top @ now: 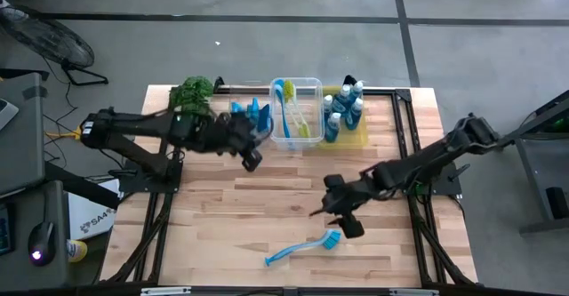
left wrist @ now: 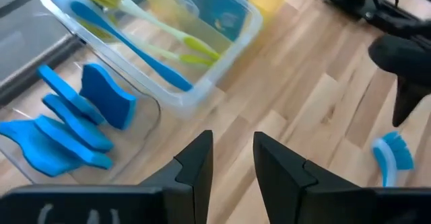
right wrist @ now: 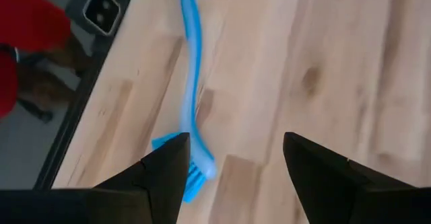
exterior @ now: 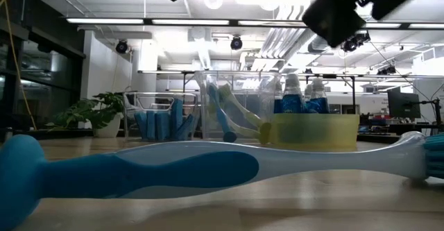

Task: Pick & Place Kitchen Sink Supplies
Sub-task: Put the dishwashing brush into the white bin

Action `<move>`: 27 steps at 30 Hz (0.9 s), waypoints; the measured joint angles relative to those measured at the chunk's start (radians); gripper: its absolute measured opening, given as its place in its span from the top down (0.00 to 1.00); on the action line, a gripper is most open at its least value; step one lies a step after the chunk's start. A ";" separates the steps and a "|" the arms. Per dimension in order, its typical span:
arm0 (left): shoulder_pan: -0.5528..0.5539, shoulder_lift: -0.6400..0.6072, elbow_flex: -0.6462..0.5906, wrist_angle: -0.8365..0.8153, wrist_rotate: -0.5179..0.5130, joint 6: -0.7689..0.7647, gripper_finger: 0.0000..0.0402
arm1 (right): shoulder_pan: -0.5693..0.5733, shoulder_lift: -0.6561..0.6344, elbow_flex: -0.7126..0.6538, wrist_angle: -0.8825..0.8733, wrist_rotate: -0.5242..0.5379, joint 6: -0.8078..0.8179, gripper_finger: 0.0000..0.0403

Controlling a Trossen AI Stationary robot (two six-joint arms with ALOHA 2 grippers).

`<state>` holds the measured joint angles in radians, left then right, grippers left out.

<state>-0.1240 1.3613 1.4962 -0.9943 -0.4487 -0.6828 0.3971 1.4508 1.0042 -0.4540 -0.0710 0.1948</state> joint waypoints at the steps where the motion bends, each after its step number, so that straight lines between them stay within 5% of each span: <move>1: -0.022 0.000 -0.011 0.000 -0.013 -0.017 0.74 | 0.011 0.013 -0.008 0.013 0.001 0.015 0.42; 14: -0.308 -0.128 -0.223 0.143 -0.159 -0.119 0.74 | 0.119 0.253 0.029 0.213 -0.014 0.072 0.42; 21: -0.466 -0.324 -0.510 0.461 -0.239 -0.126 0.74 | 0.136 0.350 0.094 0.205 -0.010 0.120 0.42; 27: -0.498 -0.505 -0.816 0.872 -0.220 -0.049 0.74 | 0.135 0.386 0.099 0.187 0.020 0.168 0.42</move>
<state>-0.6224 0.8560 0.6807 -0.1220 -0.6688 -0.7313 0.5323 1.8369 1.1034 -0.2667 -0.0508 0.3627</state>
